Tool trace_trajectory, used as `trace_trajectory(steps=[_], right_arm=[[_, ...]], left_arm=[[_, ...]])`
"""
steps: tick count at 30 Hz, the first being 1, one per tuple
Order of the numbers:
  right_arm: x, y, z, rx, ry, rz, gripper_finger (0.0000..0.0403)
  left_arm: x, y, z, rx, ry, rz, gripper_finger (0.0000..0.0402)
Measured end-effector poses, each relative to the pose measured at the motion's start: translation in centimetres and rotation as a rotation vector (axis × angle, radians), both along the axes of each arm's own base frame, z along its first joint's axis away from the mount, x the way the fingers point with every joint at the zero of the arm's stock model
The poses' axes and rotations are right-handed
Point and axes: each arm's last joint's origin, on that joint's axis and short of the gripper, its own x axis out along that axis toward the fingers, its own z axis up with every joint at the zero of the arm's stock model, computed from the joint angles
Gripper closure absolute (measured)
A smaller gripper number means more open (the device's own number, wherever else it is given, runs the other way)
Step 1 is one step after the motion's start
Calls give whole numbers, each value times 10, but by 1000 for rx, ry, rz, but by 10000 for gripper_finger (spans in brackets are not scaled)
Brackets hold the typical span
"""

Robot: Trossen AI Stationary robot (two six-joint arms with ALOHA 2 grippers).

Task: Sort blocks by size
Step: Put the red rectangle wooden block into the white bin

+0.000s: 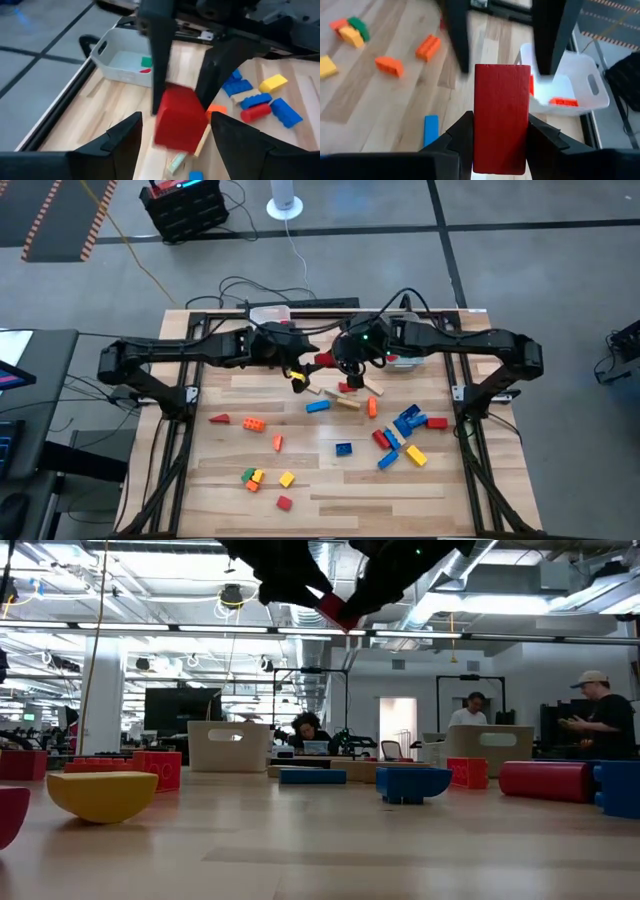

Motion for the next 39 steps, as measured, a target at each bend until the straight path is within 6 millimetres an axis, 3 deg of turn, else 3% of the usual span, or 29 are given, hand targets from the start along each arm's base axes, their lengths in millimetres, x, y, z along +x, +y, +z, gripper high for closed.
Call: trace_trajectory(steps=[8,14,21,25,32,39], right_arm=[[0,0,0,13,-1,-4,244],[0,1,0,22,3,-3,235],[0,3,0,25,0,-12,181],[-3,-5,-2,34,35,-46,147],[-22,-32,16,-27,112,-228,132],[-30,-47,23,31,94,-328,131]], left_arm=[[10,-8,-10,24,28,-10,183],[11,-8,-12,24,36,-9,270],[11,-7,-12,-35,19,36,274],[8,-3,-14,-63,40,64,274],[-14,20,-17,-110,170,194,274],[-41,56,-44,-134,476,471,274]])
